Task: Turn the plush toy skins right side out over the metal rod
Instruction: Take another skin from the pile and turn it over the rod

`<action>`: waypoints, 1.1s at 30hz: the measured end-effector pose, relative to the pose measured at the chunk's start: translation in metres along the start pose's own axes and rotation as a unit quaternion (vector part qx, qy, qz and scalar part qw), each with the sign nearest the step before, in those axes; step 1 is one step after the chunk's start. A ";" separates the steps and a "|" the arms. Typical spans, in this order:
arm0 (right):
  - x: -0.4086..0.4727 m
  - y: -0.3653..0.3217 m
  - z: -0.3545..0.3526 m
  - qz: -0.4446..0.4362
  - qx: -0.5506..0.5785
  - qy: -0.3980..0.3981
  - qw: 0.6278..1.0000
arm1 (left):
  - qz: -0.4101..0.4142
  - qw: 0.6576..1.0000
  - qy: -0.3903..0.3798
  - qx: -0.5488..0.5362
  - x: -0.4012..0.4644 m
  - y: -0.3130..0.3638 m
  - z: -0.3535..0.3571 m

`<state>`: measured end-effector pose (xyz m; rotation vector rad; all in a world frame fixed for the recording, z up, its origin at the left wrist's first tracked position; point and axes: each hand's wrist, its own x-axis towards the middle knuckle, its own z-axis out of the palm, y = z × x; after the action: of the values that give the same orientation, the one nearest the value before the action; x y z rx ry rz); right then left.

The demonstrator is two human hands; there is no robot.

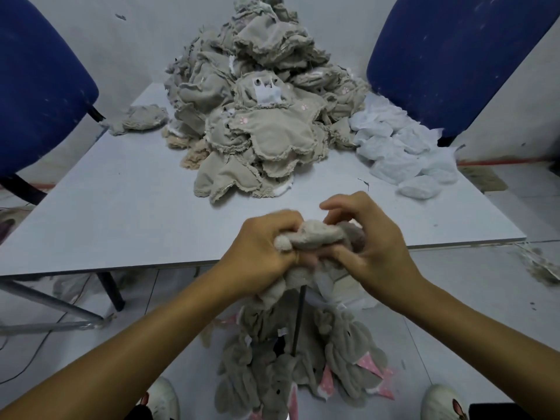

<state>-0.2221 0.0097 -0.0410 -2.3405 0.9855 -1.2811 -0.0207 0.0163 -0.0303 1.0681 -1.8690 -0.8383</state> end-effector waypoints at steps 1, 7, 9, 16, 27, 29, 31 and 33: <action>-0.003 0.002 0.001 0.013 -0.003 -0.042 0.999 | -0.005 0.998 -0.029 0.057 -0.002 -0.003 0.001; -0.009 0.005 0.005 0.070 0.033 -0.072 0.994 | -0.001 0.995 -0.064 0.078 -0.007 -0.010 -0.002; -0.007 0.001 0.004 0.050 0.050 -0.028 0.997 | 0.024 0.997 -0.033 0.058 -0.006 -0.004 -0.002; 0.011 -0.003 -0.004 0.077 0.184 -0.013 0.980 | 0.139 0.982 0.018 0.125 -0.005 -0.007 -0.003; 0.011 -0.008 -0.015 0.136 0.256 -0.046 0.956 | -0.050 0.981 -0.186 0.029 0.009 -0.005 -0.029; 0.010 -0.017 -0.009 0.139 0.239 -0.015 0.961 | -0.050 0.980 -0.177 0.071 0.010 -0.003 -0.029; 0.010 -0.021 -0.009 0.159 0.242 0.039 0.956 | -0.036 0.990 -0.134 0.012 0.011 0.003 -0.027; 0.015 -0.021 -0.016 0.161 0.262 0.089 0.947 | 0.004 0.995 -0.068 -0.069 0.014 0.005 -0.029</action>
<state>-0.2206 0.0157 -0.0117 -1.6164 0.8932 -1.4208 -0.0019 0.0015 -0.0082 0.9372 -1.8956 -1.0429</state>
